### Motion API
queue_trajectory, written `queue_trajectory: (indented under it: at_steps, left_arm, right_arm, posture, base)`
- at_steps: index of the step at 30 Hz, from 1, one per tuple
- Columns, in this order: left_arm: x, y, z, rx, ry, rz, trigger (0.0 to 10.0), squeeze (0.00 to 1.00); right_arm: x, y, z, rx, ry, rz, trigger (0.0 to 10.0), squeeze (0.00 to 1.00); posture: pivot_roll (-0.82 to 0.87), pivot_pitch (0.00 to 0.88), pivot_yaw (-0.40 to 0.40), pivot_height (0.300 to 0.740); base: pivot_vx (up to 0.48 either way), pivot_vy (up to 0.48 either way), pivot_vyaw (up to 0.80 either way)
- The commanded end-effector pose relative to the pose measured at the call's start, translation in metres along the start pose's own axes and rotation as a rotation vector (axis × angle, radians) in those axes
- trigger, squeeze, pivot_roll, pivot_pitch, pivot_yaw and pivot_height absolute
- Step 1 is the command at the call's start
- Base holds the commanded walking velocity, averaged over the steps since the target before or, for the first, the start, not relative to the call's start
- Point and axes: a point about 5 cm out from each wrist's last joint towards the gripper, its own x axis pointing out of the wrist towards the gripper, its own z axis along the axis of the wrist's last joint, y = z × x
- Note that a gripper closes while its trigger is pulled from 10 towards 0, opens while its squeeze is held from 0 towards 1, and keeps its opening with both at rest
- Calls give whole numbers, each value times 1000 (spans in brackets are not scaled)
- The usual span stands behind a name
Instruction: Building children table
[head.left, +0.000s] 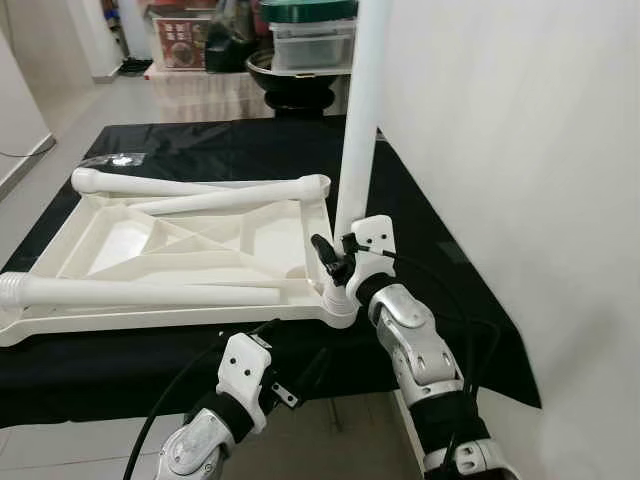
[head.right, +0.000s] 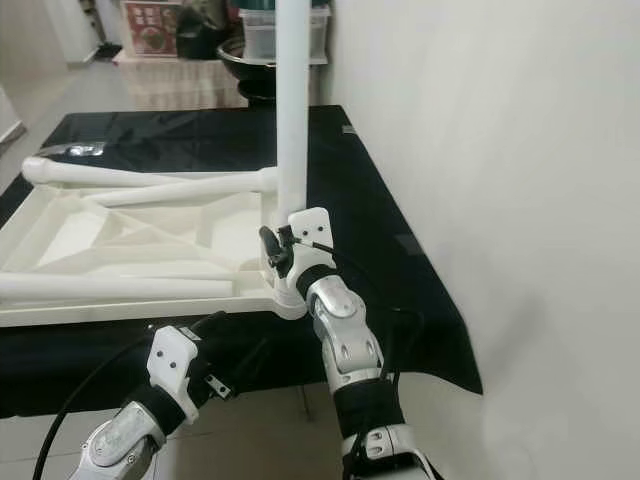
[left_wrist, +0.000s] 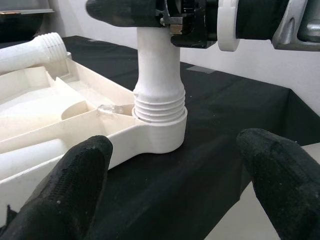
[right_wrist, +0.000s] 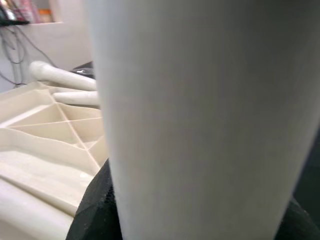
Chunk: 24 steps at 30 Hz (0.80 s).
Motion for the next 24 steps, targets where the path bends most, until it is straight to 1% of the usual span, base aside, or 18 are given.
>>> queue_trajectory:
  at_steps: [1, 3, 4, 5, 6, 7, 8, 9, 10, 11, 13, 15, 16, 17, 19, 20, 21, 24]
  left_arm:
    - [0, 0, -4, -13, 13, 8, 10000, 0]
    - [0, 0, -4, -14, 12, 7, 10000, 0]
    - [0, 0, -4, -14, 12, 7, 10000, 0]
    - [1, 0, -5, -15, 11, 5, 10000, 0]
    - [1, 0, -5, -16, 12, 4, 10000, 0]
    - [1, 0, -5, -17, 11, 3, 10000, 0]
    - [1, 0, -5, -17, 11, 3, 10000, 0]
    - [2, 0, -5, -18, 11, 2, 10000, 0]
    - [2, 0, -5, -18, 10, 3, 10000, 0]
    - [2, 0, -4, -18, 9, 3, 10000, 0]
    - [1, 0, -4, -17, 9, 7, 10000, 0]
    - [1, 0, -4, -18, 9, 8, 10000, 0]
    - [1, 0, -4, -18, 9, 8, 10000, 0]
    - [0, 0, -4, -19, 10, 7, 10000, 0]
    - [0, 0, -4, -19, 10, 6, 10000, 0]
    - [0, -1, -4, -20, 11, 5, 10000, 0]
    - [0, -1, -4, -21, 11, 4, 10000, 0]
    - [0, -1, -4, -21, 11, 4, 10000, 0]
  right_arm:
    - [0, 16, -18, 33, 77, 115, 10000, 1000]
    - [1, 26, -7, 16, 40, 237, 10000, 1000]
    - [1, 26, -7, 16, 40, 237, 10000, 1000]
    - [3, 29, 1, 3, 17, 308, 10000, 835]
    - [4, 30, 8, -15, -2, 364, 10000, 0]
    - [5, 29, 11, -29, -12, 396, 10000, 0]
    - [5, 29, 11, -29, -12, 396, 10000, 0]
    - [6, 27, 14, -48, -7, 453, 10000, 0]
    - [6, 22, 19, -166, -3, 557, 10000, 0]
    - [6, 20, 20, -198, -2, 584, 10000, 0]
    - [7, 14, 25, -171, -5, 635, 10000, 0]
    - [8, 6, 29, -164, -1, 655, 10000, 0]
    - [8, 6, 29, -164, -1, 655, 10000, 0]
    - [8, 2, 30, -162, 4, 665, 7412, 0]
    - [8, -1, 31, -157, 9, 675, 7412, 0]
    - [7, -5, 31, -158, 16, 701, 0, 0]
    - [6, -8, 32, -160, 21, 718, 0, 0]
    - [6, -12, 33, -151, 21, 713, 0, 0]
  posture:
    - [26, 114, -34, 740]
    - [24, 110, -31, 740]
    - [24, 110, -31, 740]
    - [24, 108, -32, 740]
    - [25, 108, -32, 740]
    - [25, 108, -32, 740]
    - [25, 108, -32, 740]
    - [28, 107, -34, 740]
    - [31, 109, -36, 740]
    - [31, 109, -36, 740]
    - [33, 111, -37, 740]
    - [37, 110, -34, 740]
    - [37, 110, -34, 740]
    - [44, 111, -35, 740]
    - [44, 111, -35, 740]
    - [49, 115, -35, 740]
    - [49, 115, -35, 740]
    - [49, 116, -37, 740]
  base:
    - [0, 0, 0]
    - [0, 0, 0]
    - [0, 0, 0]
    - [0, 0, 0]
    - [0, 0, 0]
    - [0, 0, 0]
    - [0, 0, 0]
    - [0, 0, 0]
    - [0, 0, 0]
    - [0, 0, 0]
    - [0, 0, 0]
    - [0, 0, 0]
    - [0, 0, 0]
    - [0, 0, 0]
    - [0, 0, 0]
    - [0, 0, 0]
    - [0, 0, 0]
    - [0, 0, 0]
